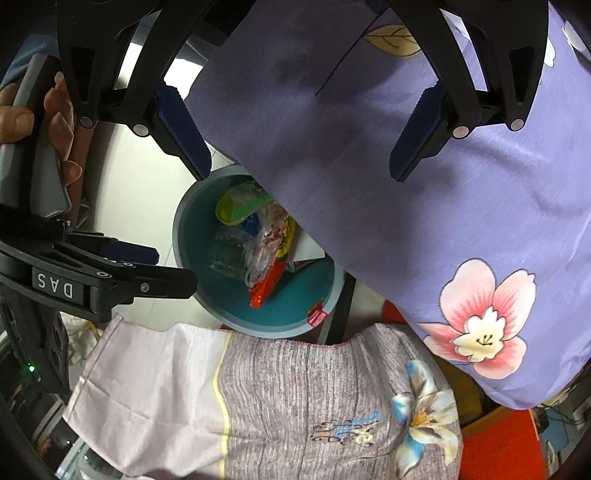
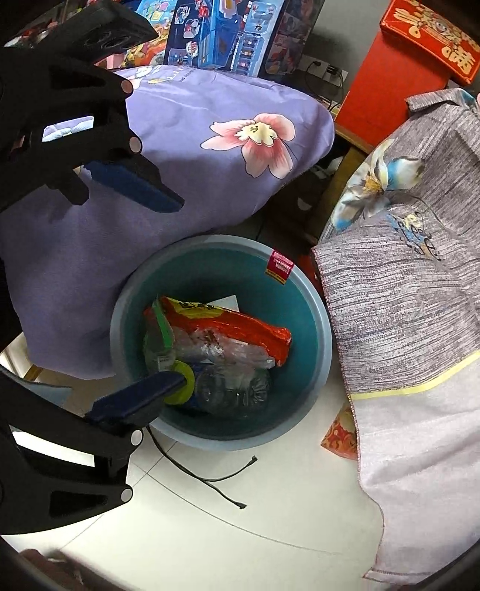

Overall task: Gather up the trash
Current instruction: 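Move both tools back over the table toward the white bottle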

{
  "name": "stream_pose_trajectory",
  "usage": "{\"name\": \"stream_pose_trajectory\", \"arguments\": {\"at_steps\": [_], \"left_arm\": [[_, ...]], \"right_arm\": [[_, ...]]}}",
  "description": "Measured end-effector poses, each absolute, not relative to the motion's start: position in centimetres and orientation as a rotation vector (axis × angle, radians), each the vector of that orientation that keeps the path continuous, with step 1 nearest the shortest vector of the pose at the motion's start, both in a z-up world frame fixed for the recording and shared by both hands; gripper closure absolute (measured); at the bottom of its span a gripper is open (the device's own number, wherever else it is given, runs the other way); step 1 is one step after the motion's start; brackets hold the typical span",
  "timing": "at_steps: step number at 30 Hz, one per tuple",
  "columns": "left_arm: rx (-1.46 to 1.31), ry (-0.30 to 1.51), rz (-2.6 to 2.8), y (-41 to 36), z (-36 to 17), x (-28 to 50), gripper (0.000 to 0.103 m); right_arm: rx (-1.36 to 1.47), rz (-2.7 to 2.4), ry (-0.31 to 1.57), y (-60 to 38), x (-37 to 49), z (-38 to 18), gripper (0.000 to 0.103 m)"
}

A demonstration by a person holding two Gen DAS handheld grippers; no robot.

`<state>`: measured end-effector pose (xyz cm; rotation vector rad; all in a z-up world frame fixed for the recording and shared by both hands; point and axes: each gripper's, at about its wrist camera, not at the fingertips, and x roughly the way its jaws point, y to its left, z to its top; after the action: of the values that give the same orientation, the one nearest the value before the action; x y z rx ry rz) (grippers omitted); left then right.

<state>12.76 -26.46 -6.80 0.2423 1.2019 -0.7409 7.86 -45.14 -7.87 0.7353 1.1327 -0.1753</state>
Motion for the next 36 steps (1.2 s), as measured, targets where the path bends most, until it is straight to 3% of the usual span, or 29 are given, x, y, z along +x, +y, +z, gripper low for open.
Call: {"name": "stream_pose_trajectory", "arguments": {"at_steps": [13,36], "left_arm": [[0.158,1.177,-0.675,-20.0,-5.7,11.9,0.004],[-0.083,1.131,-0.393,1.0,-5.1,8.6,0.004]], "right_arm": [[0.664,-0.113,1.180,-39.5,8.0,-6.8,0.015],[0.427,0.113,1.283,-21.1,9.9,-4.5,0.015]]}}
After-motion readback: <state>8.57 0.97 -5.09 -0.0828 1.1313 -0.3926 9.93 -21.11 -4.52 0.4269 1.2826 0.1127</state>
